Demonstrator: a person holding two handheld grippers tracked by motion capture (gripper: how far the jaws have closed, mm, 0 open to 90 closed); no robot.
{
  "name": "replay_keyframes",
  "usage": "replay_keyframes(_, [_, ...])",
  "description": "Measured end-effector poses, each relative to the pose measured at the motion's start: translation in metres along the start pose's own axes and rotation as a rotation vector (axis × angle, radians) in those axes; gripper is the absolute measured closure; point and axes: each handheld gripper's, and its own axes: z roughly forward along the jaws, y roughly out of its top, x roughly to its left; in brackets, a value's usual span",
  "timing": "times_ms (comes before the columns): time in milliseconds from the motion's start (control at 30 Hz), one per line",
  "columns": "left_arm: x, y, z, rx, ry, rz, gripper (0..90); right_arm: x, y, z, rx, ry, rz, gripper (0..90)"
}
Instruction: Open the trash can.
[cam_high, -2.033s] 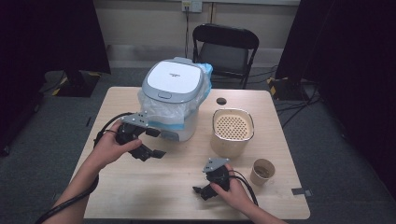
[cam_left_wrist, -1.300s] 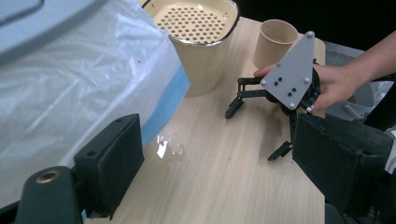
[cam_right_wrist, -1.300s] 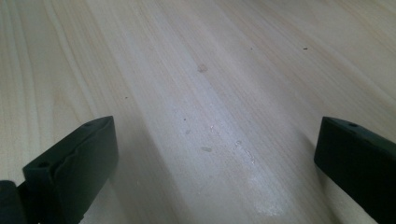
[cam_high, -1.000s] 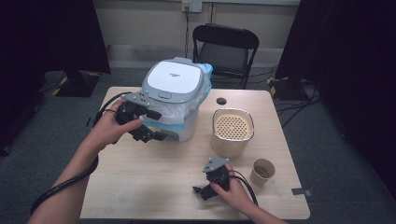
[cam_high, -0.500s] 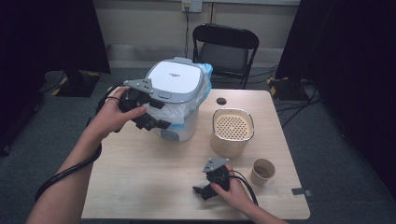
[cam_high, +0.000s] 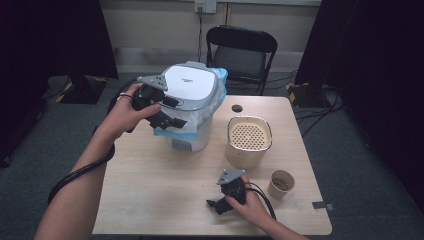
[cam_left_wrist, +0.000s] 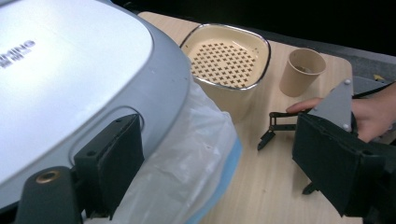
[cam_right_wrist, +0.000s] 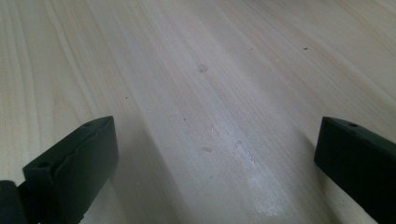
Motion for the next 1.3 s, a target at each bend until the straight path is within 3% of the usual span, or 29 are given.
replay_keyframes(200, [0.007,0.002,0.004,0.016,0.015,0.010,16.1,0.000,0.000,0.000,0.000,-0.002,-0.001,0.0])
replay_keyframes(833, [0.011,-0.003,0.006,-0.051,0.007,-0.022,16.0,0.000,0.000,0.000,0.002,0.002,-0.003,0.0])
replay_keyframes(867, [0.009,-0.002,0.006,-0.038,0.023,-0.004,16.0,0.000,0.000,0.000,0.000,0.000,-0.007,0.0])
replay_keyframes(1067, [-0.001,-0.003,0.008,-0.023,0.007,0.029,15.9,0.000,0.000,0.000,-0.001,0.000,-0.005,0.0])
replay_keyframes(1300, [-0.021,-0.010,0.010,-0.057,-0.042,0.060,15.9,-0.002,0.002,0.001,0.002,0.018,-0.017,0.0])
